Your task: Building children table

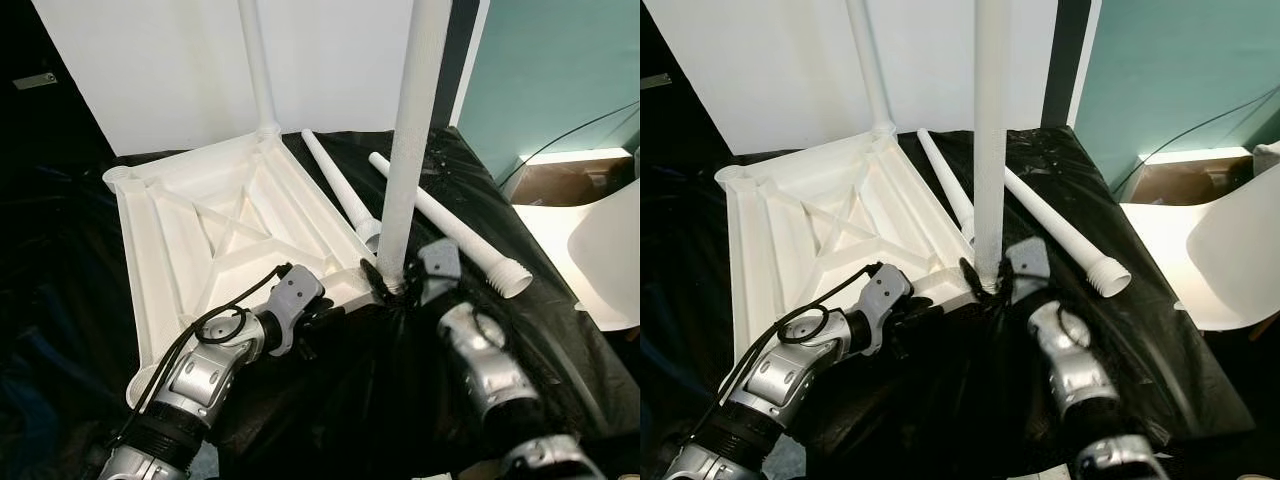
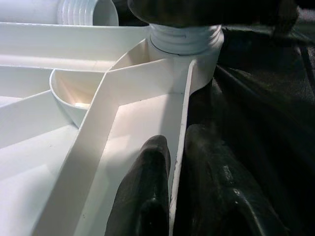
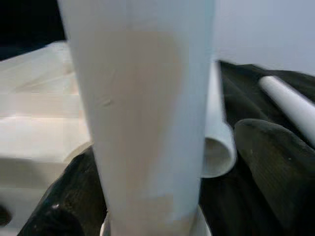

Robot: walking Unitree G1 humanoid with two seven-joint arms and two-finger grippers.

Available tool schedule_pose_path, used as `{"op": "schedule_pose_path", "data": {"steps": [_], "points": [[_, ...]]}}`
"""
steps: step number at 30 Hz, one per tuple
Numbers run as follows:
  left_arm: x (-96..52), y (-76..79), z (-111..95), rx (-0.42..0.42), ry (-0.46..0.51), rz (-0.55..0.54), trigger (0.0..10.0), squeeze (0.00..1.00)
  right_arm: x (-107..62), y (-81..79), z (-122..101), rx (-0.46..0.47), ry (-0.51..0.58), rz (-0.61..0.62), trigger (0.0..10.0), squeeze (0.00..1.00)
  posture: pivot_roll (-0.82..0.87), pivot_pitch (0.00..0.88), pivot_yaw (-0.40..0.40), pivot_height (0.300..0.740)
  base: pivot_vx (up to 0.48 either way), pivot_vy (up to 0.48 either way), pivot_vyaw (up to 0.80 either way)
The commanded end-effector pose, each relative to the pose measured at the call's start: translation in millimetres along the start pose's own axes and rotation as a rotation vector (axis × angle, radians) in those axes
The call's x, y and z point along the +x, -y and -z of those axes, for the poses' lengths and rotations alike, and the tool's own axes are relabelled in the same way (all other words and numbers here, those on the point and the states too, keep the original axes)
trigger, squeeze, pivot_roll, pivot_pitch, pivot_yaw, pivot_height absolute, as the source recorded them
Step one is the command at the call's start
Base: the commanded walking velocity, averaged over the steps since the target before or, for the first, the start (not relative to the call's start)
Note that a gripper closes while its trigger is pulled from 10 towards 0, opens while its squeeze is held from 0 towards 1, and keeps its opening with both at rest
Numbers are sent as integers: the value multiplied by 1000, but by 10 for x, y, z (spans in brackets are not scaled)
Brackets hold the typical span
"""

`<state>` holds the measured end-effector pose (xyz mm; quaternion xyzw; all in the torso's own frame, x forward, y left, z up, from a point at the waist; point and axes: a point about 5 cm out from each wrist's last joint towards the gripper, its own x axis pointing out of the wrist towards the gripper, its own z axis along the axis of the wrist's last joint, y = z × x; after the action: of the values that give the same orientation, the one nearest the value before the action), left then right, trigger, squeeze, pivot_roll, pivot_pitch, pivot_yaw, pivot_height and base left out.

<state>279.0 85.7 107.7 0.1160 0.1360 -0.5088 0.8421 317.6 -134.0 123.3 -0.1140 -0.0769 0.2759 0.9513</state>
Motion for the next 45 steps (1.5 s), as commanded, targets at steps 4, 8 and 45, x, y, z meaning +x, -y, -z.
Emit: {"op": "schedule_pose_path", "data": {"steps": [4,8,45], "points": [[54,87,223,-55,-87,57,10000,0,-18,26,39,2,-50,-179,10000,0,24,0,30,740,0,0,0],[67,64,199,-48,-84,59,10000,0,-34,109,26,-43,-80,-283,10000,0,20,0,29,740,0,0,0],[68,44,256,-79,-107,37,10000,0,-87,-190,218,85,-65,27,10000,0,21,0,30,740,0,0,0]]}}
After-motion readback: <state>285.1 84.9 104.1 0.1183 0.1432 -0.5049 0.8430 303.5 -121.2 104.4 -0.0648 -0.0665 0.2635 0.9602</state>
